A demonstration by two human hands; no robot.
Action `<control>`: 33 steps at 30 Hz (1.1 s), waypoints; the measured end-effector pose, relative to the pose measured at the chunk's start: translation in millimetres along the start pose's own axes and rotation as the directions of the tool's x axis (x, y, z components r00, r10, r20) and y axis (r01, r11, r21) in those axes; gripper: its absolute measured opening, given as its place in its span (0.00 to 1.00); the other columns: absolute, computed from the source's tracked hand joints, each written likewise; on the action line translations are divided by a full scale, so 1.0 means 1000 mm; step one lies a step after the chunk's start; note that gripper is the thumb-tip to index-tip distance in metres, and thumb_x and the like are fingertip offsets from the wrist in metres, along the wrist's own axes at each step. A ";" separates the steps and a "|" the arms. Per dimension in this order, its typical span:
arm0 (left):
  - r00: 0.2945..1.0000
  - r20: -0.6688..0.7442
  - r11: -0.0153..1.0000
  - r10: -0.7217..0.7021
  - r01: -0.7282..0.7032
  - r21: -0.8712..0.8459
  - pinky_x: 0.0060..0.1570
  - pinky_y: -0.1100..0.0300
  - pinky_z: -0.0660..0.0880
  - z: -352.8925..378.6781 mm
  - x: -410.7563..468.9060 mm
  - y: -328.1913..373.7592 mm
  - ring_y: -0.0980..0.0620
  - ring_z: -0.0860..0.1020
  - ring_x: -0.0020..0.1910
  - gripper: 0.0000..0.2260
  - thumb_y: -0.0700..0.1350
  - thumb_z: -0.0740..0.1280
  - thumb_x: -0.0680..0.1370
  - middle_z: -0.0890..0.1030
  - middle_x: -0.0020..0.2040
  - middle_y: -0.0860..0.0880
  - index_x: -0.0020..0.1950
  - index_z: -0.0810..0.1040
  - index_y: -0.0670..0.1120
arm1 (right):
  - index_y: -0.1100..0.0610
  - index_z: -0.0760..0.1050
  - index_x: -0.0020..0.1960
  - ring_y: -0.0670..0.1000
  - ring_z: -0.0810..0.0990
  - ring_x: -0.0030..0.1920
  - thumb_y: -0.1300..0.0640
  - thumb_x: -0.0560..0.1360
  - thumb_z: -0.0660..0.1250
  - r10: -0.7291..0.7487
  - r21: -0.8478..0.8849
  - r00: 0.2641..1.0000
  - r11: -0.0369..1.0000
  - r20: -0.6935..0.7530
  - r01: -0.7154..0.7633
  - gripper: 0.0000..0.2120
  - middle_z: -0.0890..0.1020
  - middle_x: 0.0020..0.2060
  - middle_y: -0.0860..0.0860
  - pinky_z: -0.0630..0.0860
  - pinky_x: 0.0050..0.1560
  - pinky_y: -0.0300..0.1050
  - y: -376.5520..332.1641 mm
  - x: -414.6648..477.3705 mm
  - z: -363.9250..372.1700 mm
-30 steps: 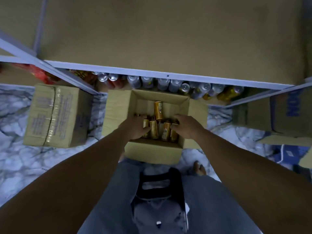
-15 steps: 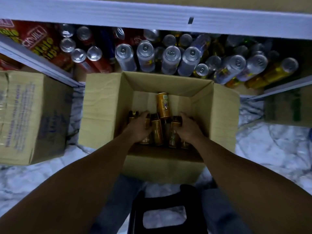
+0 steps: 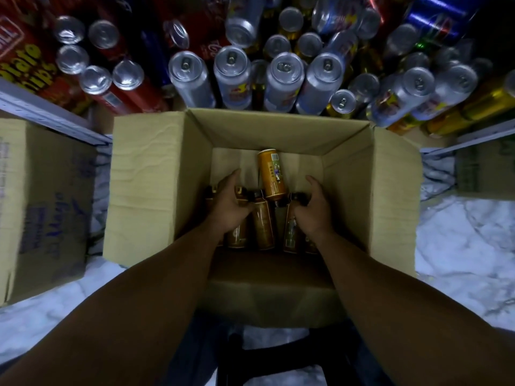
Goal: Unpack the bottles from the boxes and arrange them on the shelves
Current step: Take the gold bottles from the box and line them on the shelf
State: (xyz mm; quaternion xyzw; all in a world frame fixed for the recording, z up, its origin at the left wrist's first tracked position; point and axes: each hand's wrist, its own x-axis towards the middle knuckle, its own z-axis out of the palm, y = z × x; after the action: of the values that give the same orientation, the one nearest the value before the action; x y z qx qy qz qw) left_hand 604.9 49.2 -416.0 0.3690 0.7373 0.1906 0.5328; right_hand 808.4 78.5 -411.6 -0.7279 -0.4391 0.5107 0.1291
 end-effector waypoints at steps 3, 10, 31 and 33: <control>0.999 -0.021 0.998 -0.046 0.045 -0.048 0.70 0.42 0.72 -0.001 0.006 -0.004 0.47 0.68 0.74 0.46 0.41 0.78 0.72 0.64 0.78 0.50 0.81 0.56 0.58 | 0.42 0.62 0.77 0.57 0.68 0.73 0.64 0.73 0.72 0.026 0.050 0.998 0.999 -0.065 -0.023 0.39 0.68 0.75 0.51 0.75 0.66 0.62 0.008 0.003 0.002; 0.998 0.026 0.988 -0.050 0.046 0.148 0.70 0.45 0.72 0.002 0.005 -0.007 0.45 0.70 0.73 0.46 0.39 0.78 0.72 0.69 0.76 0.46 0.83 0.54 0.51 | 0.40 0.57 0.79 0.60 0.60 0.78 0.64 0.72 0.72 -0.008 -0.091 1.000 0.996 0.004 0.008 0.43 0.63 0.78 0.53 0.61 0.75 0.68 0.016 0.003 0.009; 0.982 -0.042 0.971 0.182 -0.172 0.168 0.68 0.53 0.69 0.004 0.002 0.007 0.50 0.69 0.71 0.48 0.36 0.76 0.73 0.67 0.74 0.49 0.83 0.51 0.60 | 0.50 0.66 0.77 0.56 0.70 0.71 0.69 0.73 0.73 -0.317 -0.147 0.943 0.942 -0.098 0.301 0.37 0.67 0.73 0.54 0.72 0.65 0.45 0.004 -0.006 0.004; 0.979 -0.074 0.975 0.193 -0.182 0.131 0.71 0.52 0.69 0.003 0.003 0.013 0.50 0.69 0.72 0.49 0.35 0.76 0.72 0.66 0.75 0.49 0.83 0.50 0.59 | 0.51 0.68 0.76 0.54 0.71 0.71 0.66 0.72 0.76 -0.340 -0.118 0.926 0.939 -0.166 0.323 0.36 0.67 0.72 0.55 0.71 0.65 0.42 0.000 -0.005 0.001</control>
State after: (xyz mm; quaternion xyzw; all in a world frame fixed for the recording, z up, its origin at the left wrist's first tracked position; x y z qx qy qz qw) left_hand 611.4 59.2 -410.4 0.4606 0.7319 0.2097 0.4563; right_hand 807.1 74.6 -408.5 -0.6921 -0.5641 0.3922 0.2213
